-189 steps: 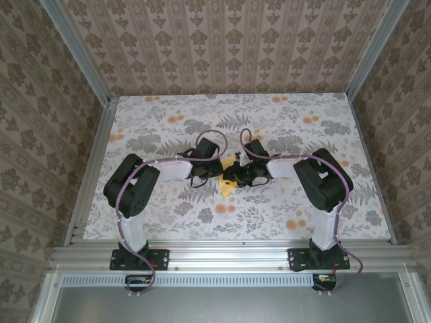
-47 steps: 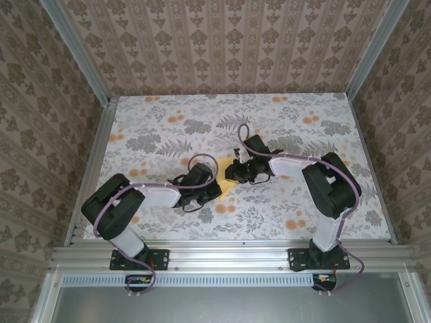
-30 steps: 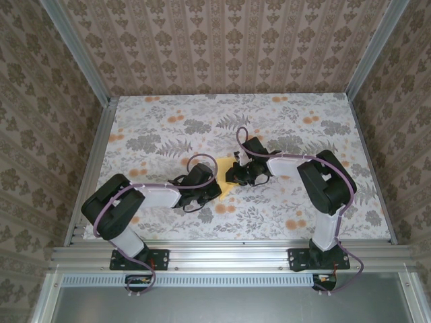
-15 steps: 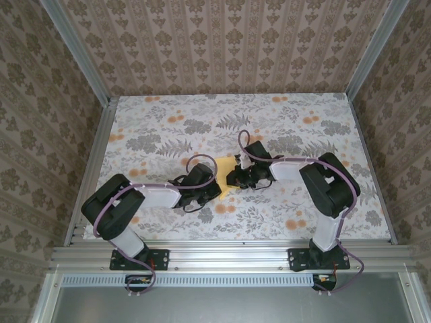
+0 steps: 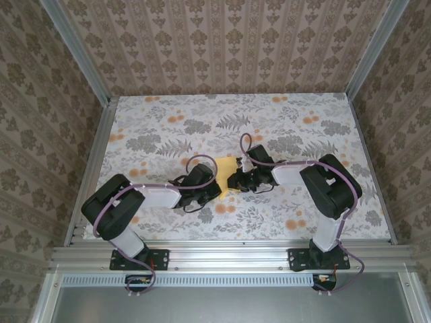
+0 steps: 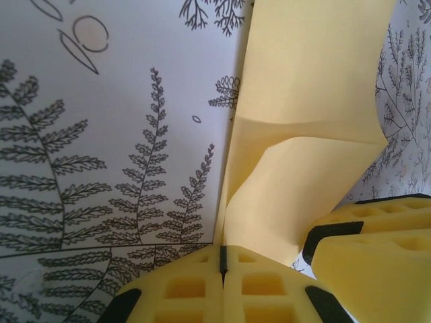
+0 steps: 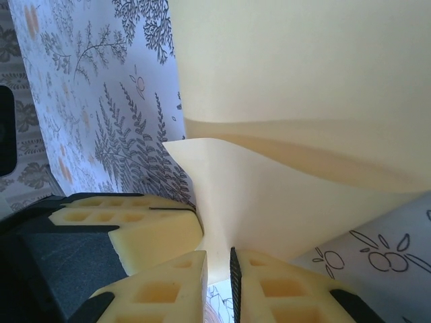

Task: Fold a paper plane with a square sheet of paper (pick it up from the middle)

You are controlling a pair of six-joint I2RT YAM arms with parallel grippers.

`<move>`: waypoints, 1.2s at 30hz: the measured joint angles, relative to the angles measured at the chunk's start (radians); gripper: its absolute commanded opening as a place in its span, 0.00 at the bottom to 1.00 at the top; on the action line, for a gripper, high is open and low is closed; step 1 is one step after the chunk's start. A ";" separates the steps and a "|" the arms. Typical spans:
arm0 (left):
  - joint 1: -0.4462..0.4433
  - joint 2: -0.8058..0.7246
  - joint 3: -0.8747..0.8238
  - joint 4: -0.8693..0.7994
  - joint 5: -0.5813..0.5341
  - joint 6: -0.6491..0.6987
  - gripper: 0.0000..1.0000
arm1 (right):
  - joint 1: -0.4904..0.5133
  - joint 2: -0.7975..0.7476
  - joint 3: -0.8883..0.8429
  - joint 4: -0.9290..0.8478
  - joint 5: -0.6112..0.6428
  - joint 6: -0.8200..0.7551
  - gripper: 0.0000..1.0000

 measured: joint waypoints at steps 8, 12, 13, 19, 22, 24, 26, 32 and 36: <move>0.000 0.000 0.000 0.000 0.000 0.000 0.00 | 0.000 0.031 0.001 0.009 -0.016 0.000 0.19; 0.000 0.000 0.000 0.000 0.000 0.000 0.00 | -0.002 0.045 0.013 0.009 -0.027 0.002 0.19; 0.000 0.000 0.000 0.000 -0.001 0.000 0.00 | -0.002 0.048 0.017 0.009 -0.029 0.003 0.19; 0.000 -0.006 0.000 -0.008 -0.004 0.000 0.08 | -0.002 0.056 0.029 0.004 -0.031 0.003 0.18; 0.000 -0.032 -0.004 -0.048 -0.022 0.007 0.18 | -0.001 0.059 0.038 -0.013 -0.022 0.002 0.17; 0.000 -0.072 -0.009 -0.098 -0.039 0.020 0.23 | 0.001 0.060 0.049 -0.037 -0.011 -0.004 0.16; 0.001 -0.121 -0.010 -0.140 -0.057 0.033 0.25 | 0.004 0.060 0.059 -0.062 0.005 -0.009 0.15; 0.001 -0.248 -0.011 -0.178 -0.086 0.069 0.28 | 0.018 0.061 0.085 -0.121 0.043 -0.026 0.14; 0.001 -0.256 -0.030 -0.156 -0.075 0.095 0.26 | 0.029 0.066 0.107 -0.158 0.064 -0.027 0.14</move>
